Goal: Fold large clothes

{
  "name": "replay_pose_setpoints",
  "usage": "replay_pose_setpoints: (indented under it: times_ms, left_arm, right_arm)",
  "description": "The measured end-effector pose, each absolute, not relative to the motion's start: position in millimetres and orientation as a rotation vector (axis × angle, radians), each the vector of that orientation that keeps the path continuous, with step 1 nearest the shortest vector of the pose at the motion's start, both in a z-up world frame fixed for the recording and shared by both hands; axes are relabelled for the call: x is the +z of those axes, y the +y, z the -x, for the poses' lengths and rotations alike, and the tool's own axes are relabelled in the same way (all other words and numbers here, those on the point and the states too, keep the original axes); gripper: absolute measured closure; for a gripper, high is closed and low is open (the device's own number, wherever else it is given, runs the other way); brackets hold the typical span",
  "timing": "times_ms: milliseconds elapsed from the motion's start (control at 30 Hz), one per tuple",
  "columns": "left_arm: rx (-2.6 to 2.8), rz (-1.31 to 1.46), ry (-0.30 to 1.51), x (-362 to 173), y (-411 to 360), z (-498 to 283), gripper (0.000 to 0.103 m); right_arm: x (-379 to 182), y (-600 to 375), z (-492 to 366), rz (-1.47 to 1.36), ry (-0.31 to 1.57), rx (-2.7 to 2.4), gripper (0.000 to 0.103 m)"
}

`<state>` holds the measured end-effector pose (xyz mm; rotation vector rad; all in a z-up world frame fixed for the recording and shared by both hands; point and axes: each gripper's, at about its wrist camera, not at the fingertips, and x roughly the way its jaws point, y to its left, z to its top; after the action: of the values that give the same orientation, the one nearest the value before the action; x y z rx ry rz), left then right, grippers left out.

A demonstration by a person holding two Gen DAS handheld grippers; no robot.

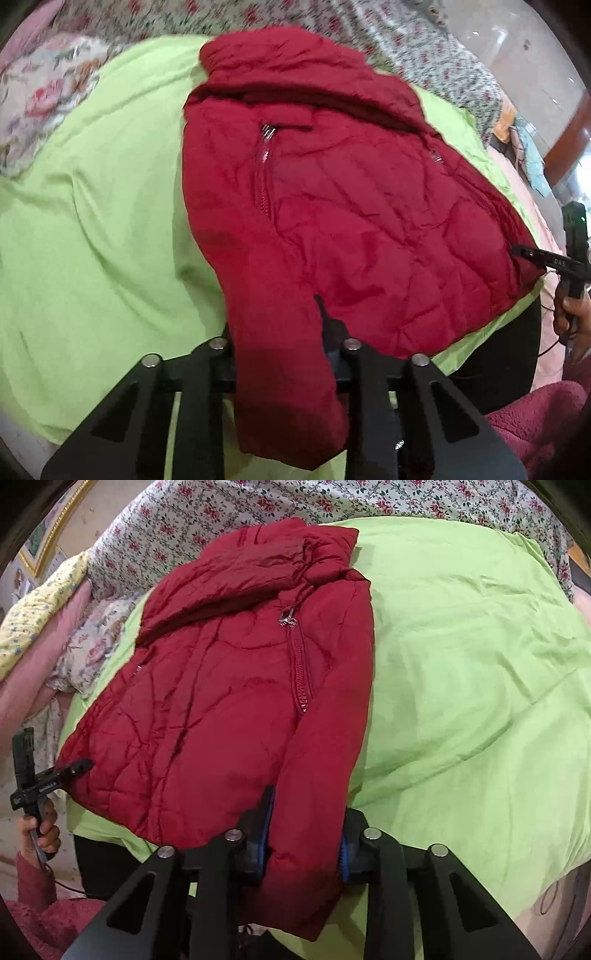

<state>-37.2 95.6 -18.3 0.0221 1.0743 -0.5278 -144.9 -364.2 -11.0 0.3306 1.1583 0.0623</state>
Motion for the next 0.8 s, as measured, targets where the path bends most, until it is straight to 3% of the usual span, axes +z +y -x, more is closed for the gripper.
replay_pose_setpoints:
  times_ms: [267,800]
  left_arm:
    - [-0.574,0.073,1.022,0,111,41,0.086]
    - [-0.593,0.246,0.794,66,120,-9,0.088]
  right_arm:
    - [3,-368,154,-0.398,1.106,0.161,0.083]
    - [49,-401,129,-0.591,0.828,0.263,0.085]
